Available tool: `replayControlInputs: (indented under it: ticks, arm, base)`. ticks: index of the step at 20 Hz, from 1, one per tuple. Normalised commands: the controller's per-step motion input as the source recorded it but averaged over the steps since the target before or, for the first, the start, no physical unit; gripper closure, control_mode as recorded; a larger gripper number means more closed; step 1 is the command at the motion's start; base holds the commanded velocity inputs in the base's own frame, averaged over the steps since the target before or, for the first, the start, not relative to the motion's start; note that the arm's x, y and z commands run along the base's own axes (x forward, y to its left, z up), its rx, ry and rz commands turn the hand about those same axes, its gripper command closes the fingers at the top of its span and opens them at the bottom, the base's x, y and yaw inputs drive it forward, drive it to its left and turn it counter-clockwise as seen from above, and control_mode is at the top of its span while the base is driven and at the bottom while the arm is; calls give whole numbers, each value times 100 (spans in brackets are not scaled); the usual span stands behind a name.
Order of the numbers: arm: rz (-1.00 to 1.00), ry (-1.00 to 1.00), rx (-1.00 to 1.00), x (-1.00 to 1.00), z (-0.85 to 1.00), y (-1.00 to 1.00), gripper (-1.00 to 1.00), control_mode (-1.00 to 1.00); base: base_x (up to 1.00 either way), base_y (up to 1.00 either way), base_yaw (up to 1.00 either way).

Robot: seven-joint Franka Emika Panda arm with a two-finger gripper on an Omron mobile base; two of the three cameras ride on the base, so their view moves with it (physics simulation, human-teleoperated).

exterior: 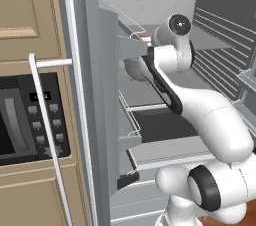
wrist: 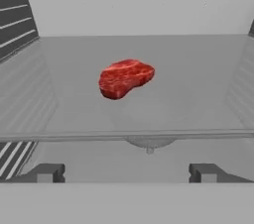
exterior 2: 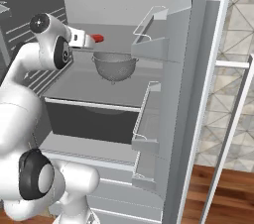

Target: Take the steak from the fridge and place it on the digital scale on the counter by the fridge. Wait a few seconds for a reading, then move it to the plate on the dining counter.

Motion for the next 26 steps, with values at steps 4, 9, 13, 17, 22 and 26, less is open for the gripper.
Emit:
replayControlInputs:
  ticks: [4,9,13,17,22,26]
  arm:
    - [-1,10,1,72,-10,4,-100,-100]
    - [0,2,0,55,-23,20,-100,-100]
    - [-3,0,0,52,-23,10,-100,-100]
    - [-4,0,0,59,-27,2,-100,-100]
    - [-2,0,0,58,-18,1,-100,-100]
    - [-2,0,0,54,-13,2,-100,-100]
  base:
    - [0,0,0]
    - [0,0,0]
    - [0,0,0]
    - [0,0,0]
    - [0,0,0]
    - [0,0,0]
